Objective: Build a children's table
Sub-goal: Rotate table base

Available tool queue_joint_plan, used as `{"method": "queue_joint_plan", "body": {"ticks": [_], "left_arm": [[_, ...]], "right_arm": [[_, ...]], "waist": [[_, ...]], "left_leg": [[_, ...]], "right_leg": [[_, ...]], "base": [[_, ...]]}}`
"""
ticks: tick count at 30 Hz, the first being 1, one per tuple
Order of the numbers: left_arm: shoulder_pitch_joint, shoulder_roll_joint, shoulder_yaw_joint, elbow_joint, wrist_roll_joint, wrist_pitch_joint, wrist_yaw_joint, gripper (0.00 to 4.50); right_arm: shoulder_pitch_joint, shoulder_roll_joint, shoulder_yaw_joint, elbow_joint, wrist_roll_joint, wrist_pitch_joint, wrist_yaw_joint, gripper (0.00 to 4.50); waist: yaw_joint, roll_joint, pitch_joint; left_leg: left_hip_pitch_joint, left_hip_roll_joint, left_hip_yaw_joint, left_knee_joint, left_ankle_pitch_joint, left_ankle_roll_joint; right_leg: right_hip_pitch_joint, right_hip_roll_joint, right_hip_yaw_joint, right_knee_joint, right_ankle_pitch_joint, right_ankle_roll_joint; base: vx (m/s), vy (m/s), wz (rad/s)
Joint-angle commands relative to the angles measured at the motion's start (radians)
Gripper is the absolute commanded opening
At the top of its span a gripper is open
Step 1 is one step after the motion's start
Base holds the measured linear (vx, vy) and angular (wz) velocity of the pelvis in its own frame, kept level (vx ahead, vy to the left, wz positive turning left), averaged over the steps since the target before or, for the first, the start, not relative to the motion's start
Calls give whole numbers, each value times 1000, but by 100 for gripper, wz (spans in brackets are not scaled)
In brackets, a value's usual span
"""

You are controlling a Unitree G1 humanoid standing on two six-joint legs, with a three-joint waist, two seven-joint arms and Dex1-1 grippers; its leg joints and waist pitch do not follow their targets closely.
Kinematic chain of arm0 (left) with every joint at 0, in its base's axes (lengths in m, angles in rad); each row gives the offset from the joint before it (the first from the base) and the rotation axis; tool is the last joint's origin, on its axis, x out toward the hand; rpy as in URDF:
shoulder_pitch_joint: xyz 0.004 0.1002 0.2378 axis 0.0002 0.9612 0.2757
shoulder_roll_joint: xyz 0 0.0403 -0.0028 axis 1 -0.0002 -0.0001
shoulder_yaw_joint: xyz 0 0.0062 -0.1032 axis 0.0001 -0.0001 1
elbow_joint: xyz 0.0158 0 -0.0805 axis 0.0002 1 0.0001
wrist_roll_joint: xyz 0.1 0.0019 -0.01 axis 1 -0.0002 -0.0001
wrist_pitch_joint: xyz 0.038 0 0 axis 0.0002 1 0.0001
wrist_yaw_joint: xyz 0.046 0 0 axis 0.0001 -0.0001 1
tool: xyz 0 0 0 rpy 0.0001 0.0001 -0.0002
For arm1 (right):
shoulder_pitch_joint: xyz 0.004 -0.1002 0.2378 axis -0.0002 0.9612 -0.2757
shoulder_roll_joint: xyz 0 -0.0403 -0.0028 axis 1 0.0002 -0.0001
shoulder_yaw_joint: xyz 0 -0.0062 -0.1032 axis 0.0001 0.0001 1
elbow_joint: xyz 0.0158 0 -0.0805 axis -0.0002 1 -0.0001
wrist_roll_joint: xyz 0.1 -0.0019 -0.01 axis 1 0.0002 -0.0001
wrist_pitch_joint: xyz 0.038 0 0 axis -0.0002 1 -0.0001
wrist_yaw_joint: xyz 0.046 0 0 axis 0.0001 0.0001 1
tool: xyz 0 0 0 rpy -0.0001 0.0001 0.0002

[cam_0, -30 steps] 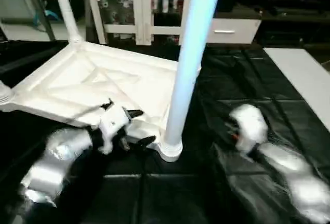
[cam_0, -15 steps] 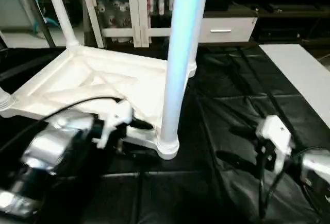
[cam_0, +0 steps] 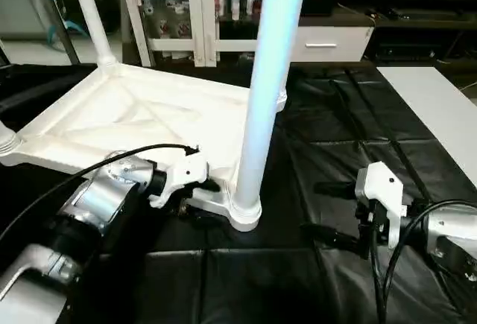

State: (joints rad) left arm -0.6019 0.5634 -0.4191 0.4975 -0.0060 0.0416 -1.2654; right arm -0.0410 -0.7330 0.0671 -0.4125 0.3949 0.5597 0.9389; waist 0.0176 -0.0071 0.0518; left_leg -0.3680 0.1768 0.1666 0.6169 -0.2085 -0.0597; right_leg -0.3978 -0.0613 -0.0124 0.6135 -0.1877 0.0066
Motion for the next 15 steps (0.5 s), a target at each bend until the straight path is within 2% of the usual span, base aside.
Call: {"method": "queue_joint_plan", "body": {"ticks": [1,5,6,7,8,10,11,12,14,15], "left_arm": [[-46,4,-20,70,49,-64,-7,323],[-88,-11,-19,138,67,-104,5,305],[-94,-12,-22,146,67,-103,-7,283],[-94,-13,-22,146,67,-103,-8,281],[-97,-13,-23,149,66,-104,-14,279],[-101,-15,-26,156,66,-105,-28,254],[-106,-24,-26,168,63,-113,-43,241],[-106,-24,-26,168,63,-113,-43,241],[-112,-35,-31,186,63,-127,-66,224],[-111,-39,-36,189,65,-133,-76,216]], "right_arm": [[-14,-25,5,-14,-2,6,17,404],[-18,-29,2,-14,3,14,16,404],[-16,-30,3,-15,2,14,16,404],[-16,-30,3,-15,2,14,16,404],[-14,-30,3,-16,2,14,16,404],[-12,-30,5,-18,3,16,17,404],[-10,-30,11,-18,4,15,18,404],[-10,-30,11,-18,4,15,18,404],[-10,-30,25,-18,2,13,20,404],[-9,-29,31,-21,1,14,18,404]], "waist": [[6,-12,-62],[16,-12,-63],[19,-12,-62],[19,-13,-61],[21,-9,-60],[22,-12,-57],[22,-8,-57],[22,-9,-56],[23,-1,-55],[22,-6,-55]], "left_leg": [[7,45,-11,-79,-139,51],[12,47,-7,-77,-122,62],[12,48,-6,-77,-130,58],[13,48,-6,-78,-135,56],[13,49,-7,-79,-143,52],[15,49,-6,-81,-170,39],[15,49,-7,-81,-182,30],[15,49,-7,-82,-188,28],[16,49,-8,-84,-206,18],[16,49,-9,-85,-214,13]], "right_leg": [[43,-67,31,-66,-149,-223],[44,-69,32,-60,-97,-247],[44,-70,32,-61,-109,-249],[44,-70,32,-61,-118,-249],[44,-72,32,-62,-128,-250],[41,-72,33,-68,-177,-242],[41,-71,33,-69,-196,-237],[40,-71,33,-71,-206,-235],[40,-72,34,-73,-229,-230],[40,-71,34,-74,-232,-228]], "base": [[0,0,0],[0,0,0],[0,0,0],[0,0,0],[0,0,0],[0,0,0],[0,0,0],[0,0,0],[0,0,0],[0,0,0]]}}
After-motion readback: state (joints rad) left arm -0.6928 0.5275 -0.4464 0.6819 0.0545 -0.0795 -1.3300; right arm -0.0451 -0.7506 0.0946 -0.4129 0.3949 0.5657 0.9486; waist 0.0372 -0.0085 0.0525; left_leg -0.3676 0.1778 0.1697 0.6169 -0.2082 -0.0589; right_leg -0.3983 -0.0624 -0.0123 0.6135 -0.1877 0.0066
